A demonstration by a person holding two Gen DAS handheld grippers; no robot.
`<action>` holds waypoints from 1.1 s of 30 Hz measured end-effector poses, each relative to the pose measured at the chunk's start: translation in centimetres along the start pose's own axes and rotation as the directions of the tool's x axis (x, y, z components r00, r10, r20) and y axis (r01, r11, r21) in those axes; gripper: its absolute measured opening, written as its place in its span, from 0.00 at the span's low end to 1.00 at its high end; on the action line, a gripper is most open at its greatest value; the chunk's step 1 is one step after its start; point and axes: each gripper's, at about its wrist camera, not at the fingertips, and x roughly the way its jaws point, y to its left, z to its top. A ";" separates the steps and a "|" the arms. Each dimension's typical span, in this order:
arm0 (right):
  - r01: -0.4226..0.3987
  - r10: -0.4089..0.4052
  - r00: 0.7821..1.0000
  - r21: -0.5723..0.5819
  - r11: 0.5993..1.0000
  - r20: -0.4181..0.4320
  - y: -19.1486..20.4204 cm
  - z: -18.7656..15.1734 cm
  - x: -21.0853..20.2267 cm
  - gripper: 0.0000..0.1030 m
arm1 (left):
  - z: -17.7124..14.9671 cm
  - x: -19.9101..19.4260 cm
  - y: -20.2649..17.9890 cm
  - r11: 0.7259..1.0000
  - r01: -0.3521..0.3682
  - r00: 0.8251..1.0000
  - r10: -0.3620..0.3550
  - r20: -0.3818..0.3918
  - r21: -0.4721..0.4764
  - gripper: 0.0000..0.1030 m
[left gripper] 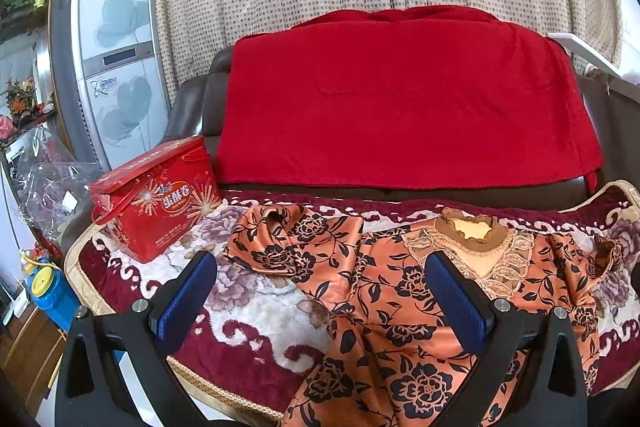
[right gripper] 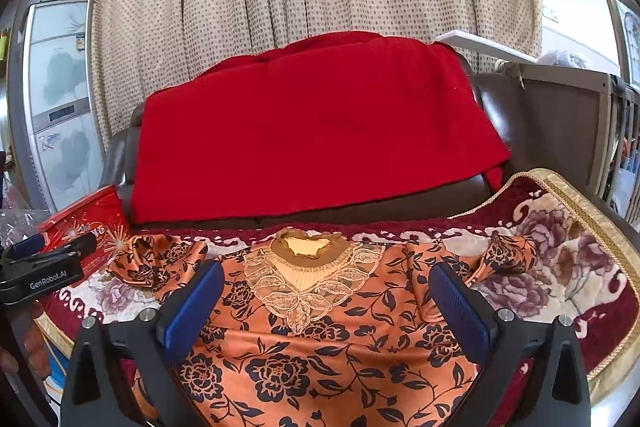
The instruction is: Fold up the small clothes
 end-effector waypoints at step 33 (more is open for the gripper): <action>0.321 -0.283 0.942 0.237 0.917 -0.181 -20.9 -1.2 10.6 1.00 | -4.5 21.9 -14.9 0.973 0.126 0.928 -0.046 -0.371 0.195 1.00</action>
